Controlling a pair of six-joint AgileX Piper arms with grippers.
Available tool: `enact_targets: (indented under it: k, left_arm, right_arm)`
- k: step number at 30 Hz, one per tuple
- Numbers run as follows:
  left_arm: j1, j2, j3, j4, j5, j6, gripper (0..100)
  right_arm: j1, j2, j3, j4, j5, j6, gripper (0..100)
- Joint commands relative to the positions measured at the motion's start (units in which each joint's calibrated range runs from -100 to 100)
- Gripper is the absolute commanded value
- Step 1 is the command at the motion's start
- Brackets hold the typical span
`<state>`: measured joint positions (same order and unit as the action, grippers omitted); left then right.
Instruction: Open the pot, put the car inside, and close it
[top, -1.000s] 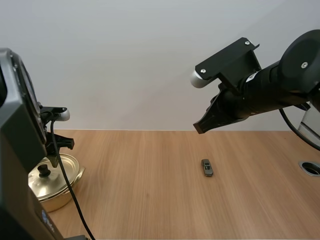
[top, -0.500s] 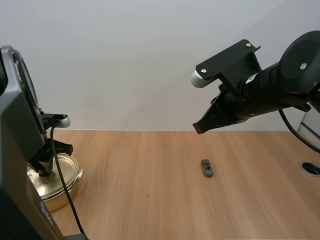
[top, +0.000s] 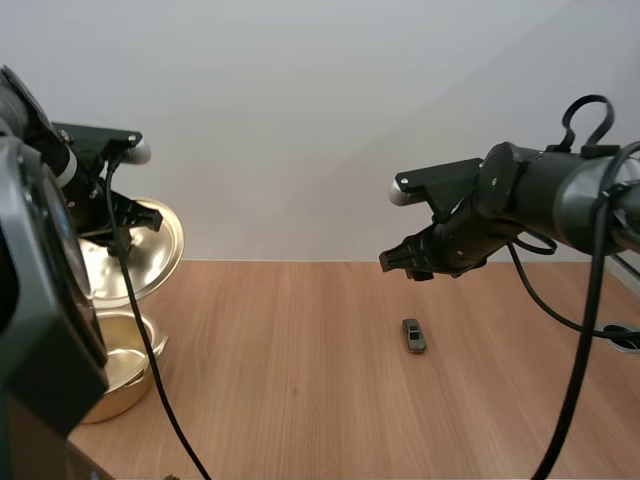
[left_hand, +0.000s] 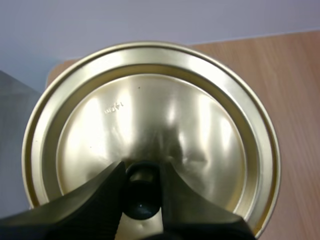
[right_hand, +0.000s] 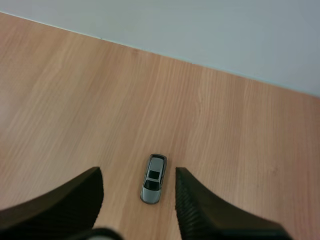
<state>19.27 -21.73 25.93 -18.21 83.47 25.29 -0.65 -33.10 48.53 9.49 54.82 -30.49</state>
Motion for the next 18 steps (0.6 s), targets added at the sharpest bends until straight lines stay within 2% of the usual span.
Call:
enact_targets:
  k: [1, 5, 9, 18]
  left_arm:
    - [-0.03, -6.3, -1.0, -4.7, -0.8, 0.2, 0]
    - [-0.03, -14.1, -3.7, -10.3, -0.9, 2.0, 0]
    - [-0.03, -20.0, -6.4, -13.9, -0.9, 2.4, 0]
    - [-0.03, -28.2, -8.3, -15.8, -0.1, 2.4, 0]
  right_arm:
    - [0.0, 8.7, -0.5, -3.3, -2.9, 1.8, 82]
    - [0.0, 14.2, -1.4, -5.4, -5.0, 3.4, 82]
    - [0.0, 18.3, -3.1, -5.4, -5.4, 3.4, 93]
    - [0.0, 24.0, -4.4, -5.2, -10.0, 3.3, 94]
